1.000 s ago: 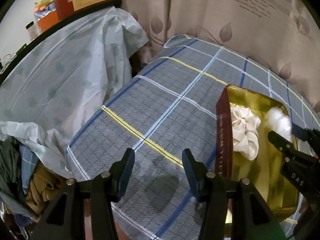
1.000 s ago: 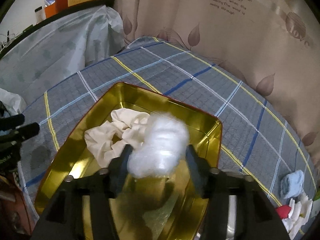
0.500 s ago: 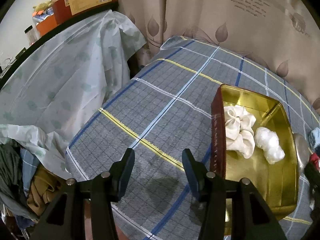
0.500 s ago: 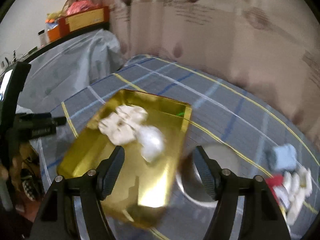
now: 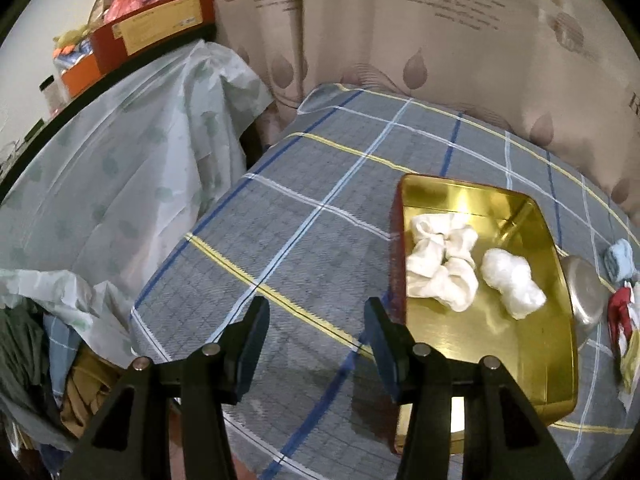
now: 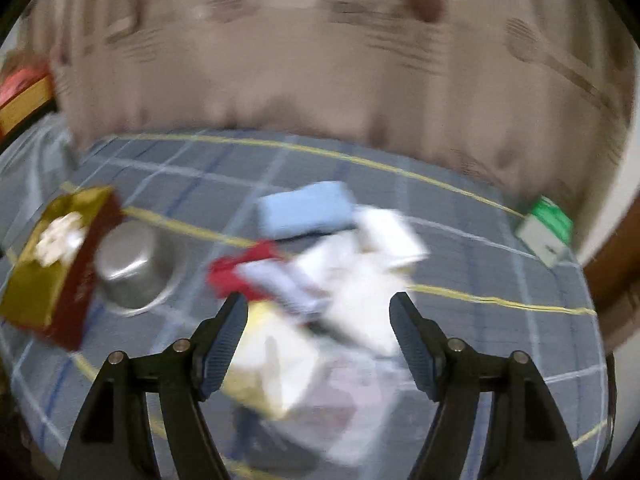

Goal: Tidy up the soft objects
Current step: 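Grasp the white folded cloths with the right gripper while the left gripper grasps the yellow-edged towel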

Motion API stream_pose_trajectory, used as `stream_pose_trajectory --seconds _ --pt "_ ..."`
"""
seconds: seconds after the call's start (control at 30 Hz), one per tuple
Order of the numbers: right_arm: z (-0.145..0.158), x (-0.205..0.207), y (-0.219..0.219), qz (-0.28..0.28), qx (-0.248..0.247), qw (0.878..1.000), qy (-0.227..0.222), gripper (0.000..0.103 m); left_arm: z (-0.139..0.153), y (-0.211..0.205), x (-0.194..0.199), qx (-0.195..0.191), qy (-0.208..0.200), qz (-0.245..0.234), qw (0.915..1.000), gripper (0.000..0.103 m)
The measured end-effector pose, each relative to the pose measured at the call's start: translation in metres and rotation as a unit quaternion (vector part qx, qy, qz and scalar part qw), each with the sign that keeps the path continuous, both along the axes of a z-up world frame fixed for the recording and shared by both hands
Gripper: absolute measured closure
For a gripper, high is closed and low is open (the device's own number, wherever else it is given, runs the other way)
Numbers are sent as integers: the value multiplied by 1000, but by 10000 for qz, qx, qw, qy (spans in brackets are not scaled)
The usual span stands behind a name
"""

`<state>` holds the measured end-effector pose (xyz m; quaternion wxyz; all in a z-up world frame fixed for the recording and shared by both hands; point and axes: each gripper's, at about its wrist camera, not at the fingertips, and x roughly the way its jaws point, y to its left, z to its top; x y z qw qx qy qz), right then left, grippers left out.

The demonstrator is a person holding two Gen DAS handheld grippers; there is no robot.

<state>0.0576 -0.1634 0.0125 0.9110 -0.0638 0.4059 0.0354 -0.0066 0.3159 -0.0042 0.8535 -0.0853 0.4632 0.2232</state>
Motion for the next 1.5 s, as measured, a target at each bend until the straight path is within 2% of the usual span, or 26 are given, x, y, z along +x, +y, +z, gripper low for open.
stream_pose_trajectory --seconds 0.13,0.23,0.53,0.73,0.8,1.1,1.33,1.5 --pt "2 26 -40 -167 110 9998 -72 32 6 -12 2 39 -13 -108 9999 53" --pt "-3 50 -51 -123 132 9998 -47 32 13 -26 2 5 -9 -280 9996 53" --pt "-36 92 -46 128 167 9994 274 33 28 -83 14 114 123 -937 9955 53" --pt "-52 105 -39 367 71 9985 403 53 31 -126 30 58 194 -1408 9898 53" --pt "-56 104 -40 374 79 9986 377 65 28 -139 35 54 232 -1548 9877 53" --pt "-43 83 -55 460 746 9960 190 79 13 -213 53 113 417 -2390 9701 53" --pt "-30 55 -53 786 1095 9908 120 79 3 -261 52 130 526 -2851 9570 53" --pt "-23 46 -53 777 1162 9902 24 76 2 -274 48 125 570 -2982 9527 53"
